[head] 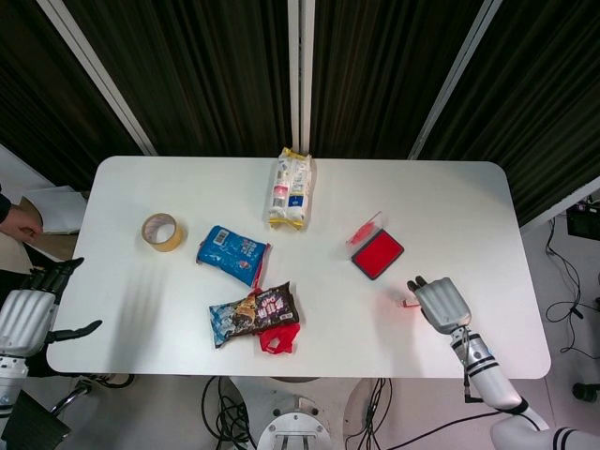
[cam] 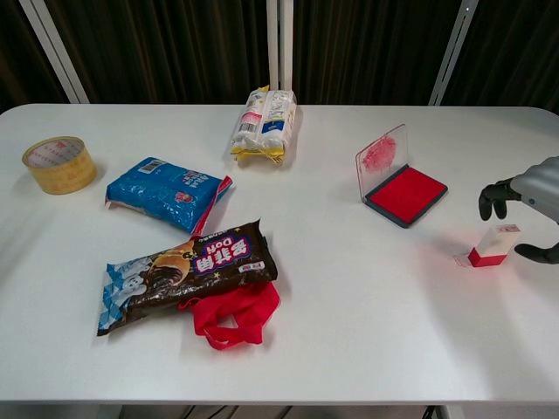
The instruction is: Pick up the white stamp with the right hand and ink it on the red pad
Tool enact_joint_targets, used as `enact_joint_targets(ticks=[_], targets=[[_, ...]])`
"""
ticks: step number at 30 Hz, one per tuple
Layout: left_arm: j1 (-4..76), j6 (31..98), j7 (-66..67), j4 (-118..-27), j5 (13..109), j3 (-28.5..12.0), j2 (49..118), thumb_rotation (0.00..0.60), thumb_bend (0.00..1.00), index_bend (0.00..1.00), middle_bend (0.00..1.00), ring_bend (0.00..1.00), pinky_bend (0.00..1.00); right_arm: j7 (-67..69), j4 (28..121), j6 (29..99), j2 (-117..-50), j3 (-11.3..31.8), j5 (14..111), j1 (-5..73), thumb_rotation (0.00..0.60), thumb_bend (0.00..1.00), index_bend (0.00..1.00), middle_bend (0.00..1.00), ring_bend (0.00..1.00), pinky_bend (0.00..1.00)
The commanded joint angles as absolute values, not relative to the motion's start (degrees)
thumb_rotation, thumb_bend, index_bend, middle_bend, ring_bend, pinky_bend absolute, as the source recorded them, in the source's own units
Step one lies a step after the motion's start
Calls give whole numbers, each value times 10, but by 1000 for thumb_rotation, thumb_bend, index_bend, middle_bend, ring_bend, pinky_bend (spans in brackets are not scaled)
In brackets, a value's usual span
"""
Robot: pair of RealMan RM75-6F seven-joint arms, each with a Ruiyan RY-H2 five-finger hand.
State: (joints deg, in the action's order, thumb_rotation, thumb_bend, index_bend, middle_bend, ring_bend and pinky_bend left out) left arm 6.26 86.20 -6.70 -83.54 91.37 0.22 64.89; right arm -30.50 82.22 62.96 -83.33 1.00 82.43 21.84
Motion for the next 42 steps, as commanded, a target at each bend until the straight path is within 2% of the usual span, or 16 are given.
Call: enact_joint_targets(ticks=[1, 6, 26, 42], targets=[[63, 861, -67, -835, 914, 2, 649, 406, 0, 110, 153, 154, 262, -296, 810, 631, -844, 9, 824, 219, 600, 209, 398, 394, 772, 977], [63, 863, -66, -837, 914, 2, 646, 423, 0, 110, 153, 154, 262, -288, 792, 631, -860, 10, 821, 221, 600, 212, 420, 415, 773, 978], [63, 859, -67, -836, 911, 3, 646, 424, 0, 110, 153, 154, 262, -291, 772, 639, -877, 8, 816, 223, 600, 231, 513, 481, 778, 978], [62, 860, -73, -832, 911, 3, 646, 425, 0, 110, 153, 154, 263, -296, 765, 645, -884, 9, 815, 225, 600, 293, 627, 567, 778, 978]])
